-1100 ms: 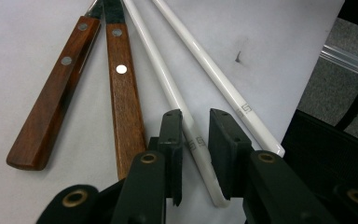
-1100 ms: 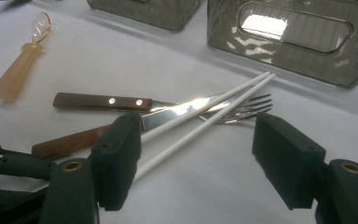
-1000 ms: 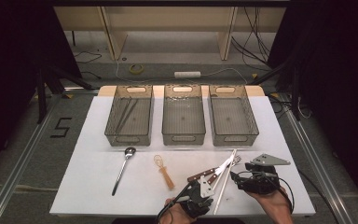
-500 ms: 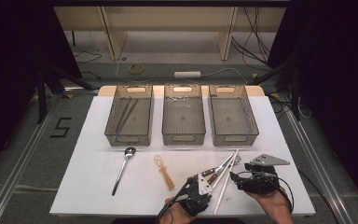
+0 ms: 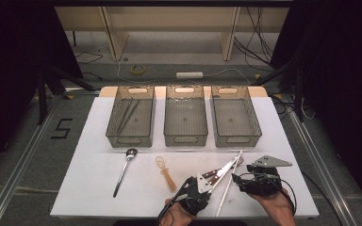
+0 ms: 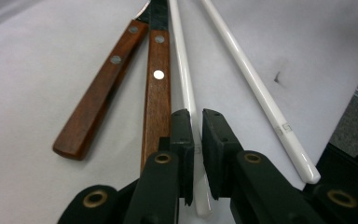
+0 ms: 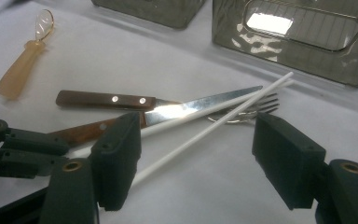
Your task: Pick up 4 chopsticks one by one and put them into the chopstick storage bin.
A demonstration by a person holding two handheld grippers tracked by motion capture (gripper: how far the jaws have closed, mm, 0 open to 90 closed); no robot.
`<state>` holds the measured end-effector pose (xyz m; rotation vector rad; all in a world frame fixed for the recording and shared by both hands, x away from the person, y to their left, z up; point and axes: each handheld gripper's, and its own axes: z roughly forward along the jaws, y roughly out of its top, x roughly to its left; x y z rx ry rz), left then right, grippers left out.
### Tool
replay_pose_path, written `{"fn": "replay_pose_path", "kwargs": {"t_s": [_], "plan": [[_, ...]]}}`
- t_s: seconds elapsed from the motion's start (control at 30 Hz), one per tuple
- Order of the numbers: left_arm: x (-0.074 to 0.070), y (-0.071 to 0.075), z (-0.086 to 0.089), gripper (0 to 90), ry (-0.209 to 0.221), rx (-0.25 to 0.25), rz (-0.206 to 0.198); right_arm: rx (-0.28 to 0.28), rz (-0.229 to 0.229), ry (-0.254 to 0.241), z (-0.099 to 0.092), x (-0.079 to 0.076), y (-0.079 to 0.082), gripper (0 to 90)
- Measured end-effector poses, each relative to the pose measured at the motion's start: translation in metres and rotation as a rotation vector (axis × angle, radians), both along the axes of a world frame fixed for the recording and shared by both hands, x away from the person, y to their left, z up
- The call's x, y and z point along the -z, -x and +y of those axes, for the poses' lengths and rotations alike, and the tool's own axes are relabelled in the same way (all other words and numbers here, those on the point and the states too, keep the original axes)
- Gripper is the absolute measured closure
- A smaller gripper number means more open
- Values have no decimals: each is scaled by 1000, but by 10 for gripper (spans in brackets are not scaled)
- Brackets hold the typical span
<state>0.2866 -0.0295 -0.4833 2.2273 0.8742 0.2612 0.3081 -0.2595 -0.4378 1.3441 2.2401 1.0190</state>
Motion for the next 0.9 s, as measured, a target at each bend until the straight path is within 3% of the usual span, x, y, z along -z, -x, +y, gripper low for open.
{"fn": "replay_pose_path", "kwargs": {"t_s": [0.63, 0.9], "plan": [[-15, -15, 15, 830, 29, -25, 3, -7, 5, -1, 1, 1, -1, 336], [-7, -22, 19, 829, 22, -10, 25, -7, 2, -2, 2, 1, -1, 336]]}}
